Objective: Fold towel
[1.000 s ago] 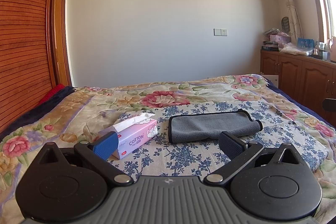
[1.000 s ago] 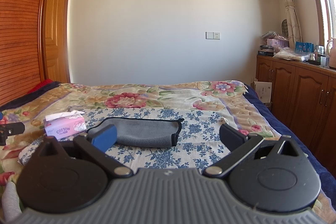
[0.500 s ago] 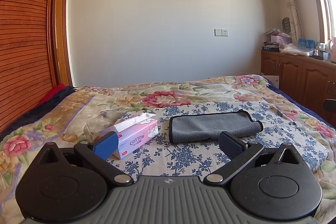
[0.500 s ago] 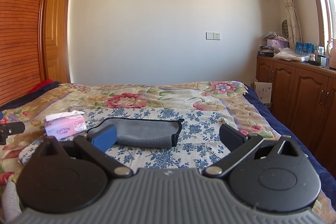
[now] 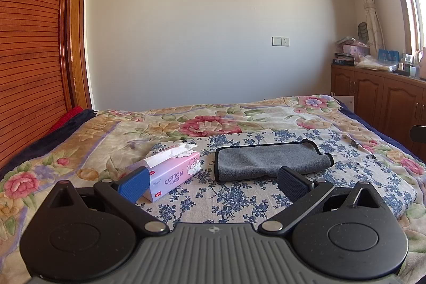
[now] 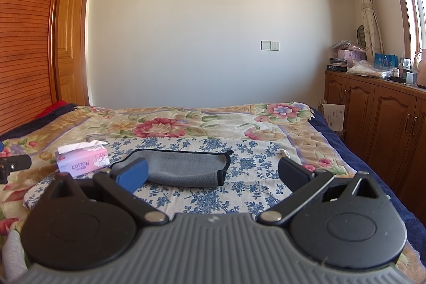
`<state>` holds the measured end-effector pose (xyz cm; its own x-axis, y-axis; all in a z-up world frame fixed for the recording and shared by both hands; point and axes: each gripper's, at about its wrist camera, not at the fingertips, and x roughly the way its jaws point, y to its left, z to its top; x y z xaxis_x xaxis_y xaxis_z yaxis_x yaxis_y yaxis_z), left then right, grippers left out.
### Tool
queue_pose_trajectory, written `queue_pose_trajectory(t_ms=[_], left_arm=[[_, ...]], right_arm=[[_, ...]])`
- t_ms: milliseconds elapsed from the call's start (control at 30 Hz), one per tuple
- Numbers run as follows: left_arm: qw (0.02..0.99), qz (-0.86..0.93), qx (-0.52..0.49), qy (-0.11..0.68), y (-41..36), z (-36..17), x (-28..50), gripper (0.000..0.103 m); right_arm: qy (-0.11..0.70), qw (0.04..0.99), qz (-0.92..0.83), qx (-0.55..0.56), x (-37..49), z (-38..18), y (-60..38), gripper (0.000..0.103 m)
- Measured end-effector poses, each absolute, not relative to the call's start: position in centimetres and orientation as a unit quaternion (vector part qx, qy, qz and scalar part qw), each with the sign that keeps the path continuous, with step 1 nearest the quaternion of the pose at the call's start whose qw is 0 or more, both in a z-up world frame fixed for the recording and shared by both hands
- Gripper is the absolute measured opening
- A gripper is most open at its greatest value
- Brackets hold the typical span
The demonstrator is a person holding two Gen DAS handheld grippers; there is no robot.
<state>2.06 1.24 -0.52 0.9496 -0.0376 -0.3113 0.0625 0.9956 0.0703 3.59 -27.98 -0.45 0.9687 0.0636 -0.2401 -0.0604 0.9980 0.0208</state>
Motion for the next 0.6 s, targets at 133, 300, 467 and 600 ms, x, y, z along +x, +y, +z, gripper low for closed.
queue_pose_trajectory(t_ms=[133,300,467,600], left_arm=[[0.987,-0.025,0.04,0.157,1.23,-0.54,2.05,0.103],[0.987,-0.025,0.04,0.156,1.26,-0.58,2.05,0.103],[0.987,-0.025,0.039,0.157,1.33,-0.56,2.04,0.103],[0.987,-0.025,0.039,0.157,1.32,-0.55,2.05,0.103]], right_arm=[[0.121,0.992,0.031,0.007,3.6,-0.45,-27.98,0.103],[0.121,0.992,0.031,0.007,3.6,-0.44,-27.98,0.103],[0.121,0.992,0.031,0.007,3.59,-0.44,-27.96,0.103],[0.121,0.992,0.031,0.007,3.59,-0.44,-27.95,0.103]])
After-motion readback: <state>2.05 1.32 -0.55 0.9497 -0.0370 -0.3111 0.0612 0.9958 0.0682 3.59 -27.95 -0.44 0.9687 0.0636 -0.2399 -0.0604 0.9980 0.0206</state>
